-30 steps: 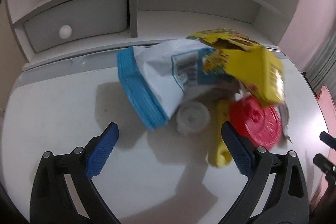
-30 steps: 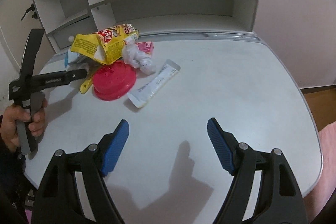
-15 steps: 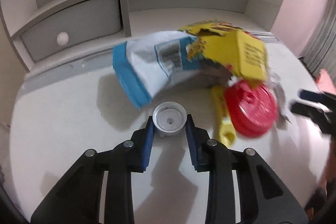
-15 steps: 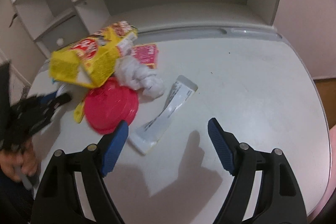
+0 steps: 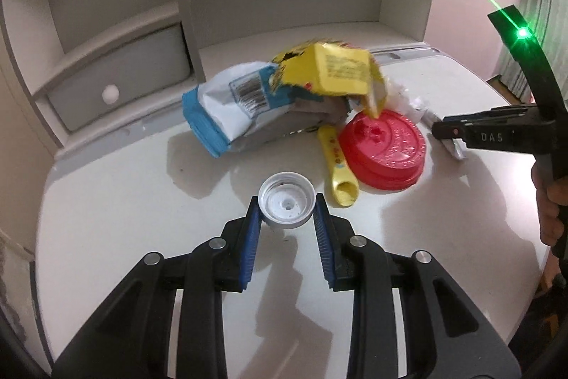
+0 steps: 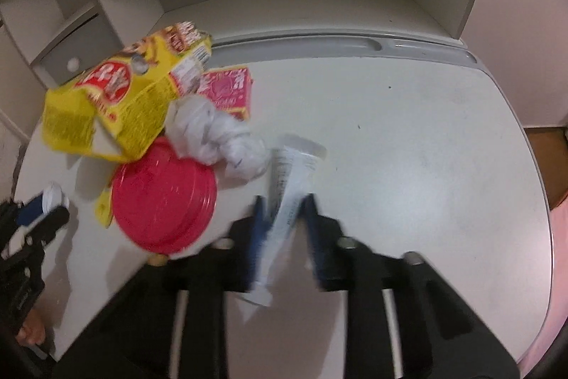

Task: Collect trash
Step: 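Carry both items over the black bin and open both tools to drop them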

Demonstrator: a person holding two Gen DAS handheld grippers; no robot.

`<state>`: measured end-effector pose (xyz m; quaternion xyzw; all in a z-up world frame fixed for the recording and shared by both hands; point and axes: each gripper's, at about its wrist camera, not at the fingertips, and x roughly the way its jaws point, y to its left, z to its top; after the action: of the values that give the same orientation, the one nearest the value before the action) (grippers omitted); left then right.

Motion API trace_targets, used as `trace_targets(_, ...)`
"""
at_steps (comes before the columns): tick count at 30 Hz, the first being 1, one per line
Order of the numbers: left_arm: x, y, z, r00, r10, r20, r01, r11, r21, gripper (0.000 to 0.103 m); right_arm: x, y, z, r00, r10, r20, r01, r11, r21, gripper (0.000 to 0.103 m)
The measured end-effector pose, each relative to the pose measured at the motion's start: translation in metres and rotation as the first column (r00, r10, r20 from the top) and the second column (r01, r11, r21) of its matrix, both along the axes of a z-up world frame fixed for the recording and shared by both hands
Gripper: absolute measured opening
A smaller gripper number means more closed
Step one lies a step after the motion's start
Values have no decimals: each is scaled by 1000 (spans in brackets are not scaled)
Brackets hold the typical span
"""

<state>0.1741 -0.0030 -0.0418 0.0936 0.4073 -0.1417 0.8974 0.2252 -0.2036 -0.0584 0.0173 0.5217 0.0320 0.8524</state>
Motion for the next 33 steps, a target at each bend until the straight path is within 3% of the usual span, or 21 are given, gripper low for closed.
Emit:
trace_targets(5, -17, -13, 9, 999, -39, -15, 38, 999, -27, 29, -42, -34, 15, 996, -39, 82, 38, 999, 9, 15)
trace_targets(11, -39, -78, 23, 987, -159, -6, 159, 987, -32, 29, -117, -111, 36, 973, -163, 161, 157, 986, 47, 15)
trace_targets(14, -54, -129, 28, 966, -259, -15, 257, 964, -60, 29, -163, -166, 37, 948, -267, 175, 258, 963, 70, 15)
trace_targets(17, -74, -194, 31, 926, -378, -28, 373, 922, -100, 29, -215, -222, 35, 900, -394, 188, 382, 919, 95, 15)
trace_targets(20, -101, -265, 29, 861, -507, -47, 497, 857, -134, 29, -269, -280, 28, 836, -517, 184, 505, 856, 112, 15)
trace_targets(23, -131, -338, 17, 772, -631, -79, 615, 773, -157, 29, -324, -332, 13, 763, -625, 162, 615, 780, 113, 15)
trace_targets(27, -161, -433, -17, 591, -790, -164, 759, 614, -216, 29, -396, -387, -23, 656, -747, 106, 735, 665, 136, 15)
trace_targets(31, -173, -504, -67, 462, -853, -245, 812, 517, -270, 29, -464, -432, -83, 533, -846, 1, 836, 527, 155, 15)
trace_targets(33, -184, -536, -97, 389, -875, -286, 830, 468, -303, 29, -487, -444, -111, 492, -869, -50, 863, 479, 162, 15)
